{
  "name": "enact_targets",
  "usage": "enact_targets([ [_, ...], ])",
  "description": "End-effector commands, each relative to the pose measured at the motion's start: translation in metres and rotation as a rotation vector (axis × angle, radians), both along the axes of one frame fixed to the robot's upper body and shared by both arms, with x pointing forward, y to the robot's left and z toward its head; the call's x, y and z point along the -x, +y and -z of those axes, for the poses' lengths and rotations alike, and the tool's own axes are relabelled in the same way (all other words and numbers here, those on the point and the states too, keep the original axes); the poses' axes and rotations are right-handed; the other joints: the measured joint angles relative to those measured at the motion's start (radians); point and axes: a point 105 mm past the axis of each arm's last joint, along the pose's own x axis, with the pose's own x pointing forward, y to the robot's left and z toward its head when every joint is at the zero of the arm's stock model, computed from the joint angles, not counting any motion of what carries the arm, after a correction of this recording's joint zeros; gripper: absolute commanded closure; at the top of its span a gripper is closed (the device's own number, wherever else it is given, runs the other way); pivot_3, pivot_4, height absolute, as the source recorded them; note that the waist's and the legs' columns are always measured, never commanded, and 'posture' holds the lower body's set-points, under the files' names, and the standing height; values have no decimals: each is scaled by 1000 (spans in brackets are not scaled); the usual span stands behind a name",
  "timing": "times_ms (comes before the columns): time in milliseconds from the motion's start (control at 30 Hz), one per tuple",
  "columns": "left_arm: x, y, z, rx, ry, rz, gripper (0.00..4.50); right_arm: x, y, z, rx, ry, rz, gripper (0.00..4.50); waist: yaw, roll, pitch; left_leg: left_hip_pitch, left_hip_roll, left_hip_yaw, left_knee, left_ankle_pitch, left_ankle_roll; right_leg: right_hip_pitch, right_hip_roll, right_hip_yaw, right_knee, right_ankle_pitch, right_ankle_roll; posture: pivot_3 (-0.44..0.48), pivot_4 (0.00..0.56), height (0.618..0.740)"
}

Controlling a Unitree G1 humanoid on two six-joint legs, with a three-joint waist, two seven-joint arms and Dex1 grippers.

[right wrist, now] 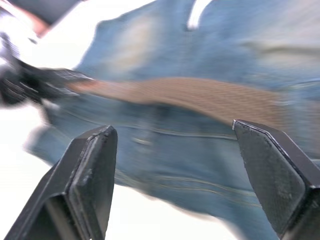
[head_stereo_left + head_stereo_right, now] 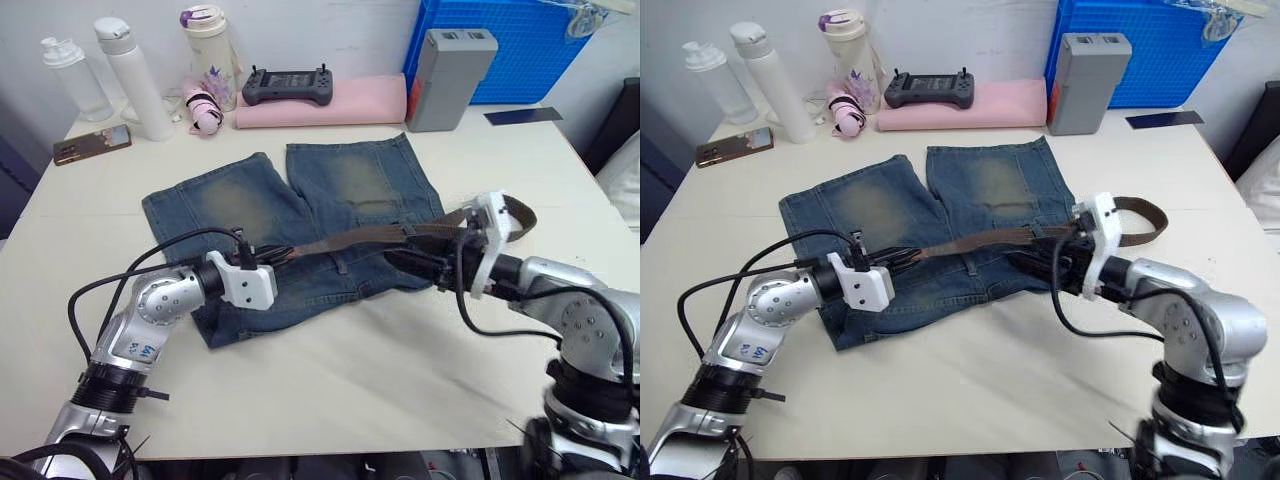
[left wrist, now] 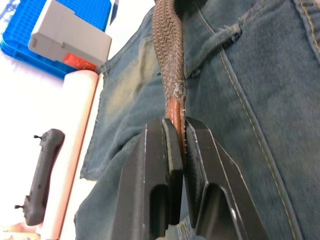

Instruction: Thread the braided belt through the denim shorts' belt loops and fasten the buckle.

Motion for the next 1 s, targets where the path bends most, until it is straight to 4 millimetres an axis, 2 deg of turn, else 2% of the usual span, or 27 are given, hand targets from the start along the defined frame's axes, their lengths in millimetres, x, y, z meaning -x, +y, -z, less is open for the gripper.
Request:
enact_targets([
  [33,8,-14,-16,3,-115,48,4500,3,26,4,-202,137,-62,442,-1,0,0,0,0,0,0,0,0,0,0,0,1,0,0,0,150,739],
  [133,9,-17,-16,-8,-139,57,4500,-3,43,14,-353,248,-30,442,-1,0,0,0,-1,0,0,0,0,-1,-1,0,3,0,0,0,150,739],
  [267,10,-18,-15,-6,-142,58,4500,-15,51,24,-487,380,64,442,0,1,0,0,-2,-1,0,0,-1,-2,-2,0,4,0,0,0,150,739],
  [467,11,-16,-15,-15,-143,51,4500,-30,47,22,-611,458,172,442,-20,1,1,0,-2,1,-1,0,-1,-3,-2,0,4,0,-1,0,150,739],
  [667,11,-16,-14,-21,-140,52,4500,-32,50,16,-641,478,185,442,-45,2,1,1,-1,2,-4,0,-1,-4,-1,0,4,-1,-1,0,150,739],
  [767,11,-16,-13,-26,-137,53,4500,-31,53,12,-659,493,179,1179,-49,2,1,1,-1,2,-4,0,-1,-4,-1,0,4,-1,-1,0,150,739],
  [833,11,-16,-12,-30,-134,54,4500,-31,56,10,-671,506,175,2052,-49,2,1,1,0,2,-5,0,-1,-4,-1,0,4,-1,-1,0,150,739],
  [967,11,-16,-11,-34,-133,51,4500,-30,59,8,-687,529,178,4117,-47,2,1,1,-1,2,-4,0,-1,-4,-2,0,4,-1,-1,0,150,739],
  [1000,11,-15,-11,-36,-133,49,4500,-30,59,8,-693,534,183,4400,-47,2,1,1,-1,2,-4,0,-1,-4,-2,0,4,-1,-1,0,150,739],
])
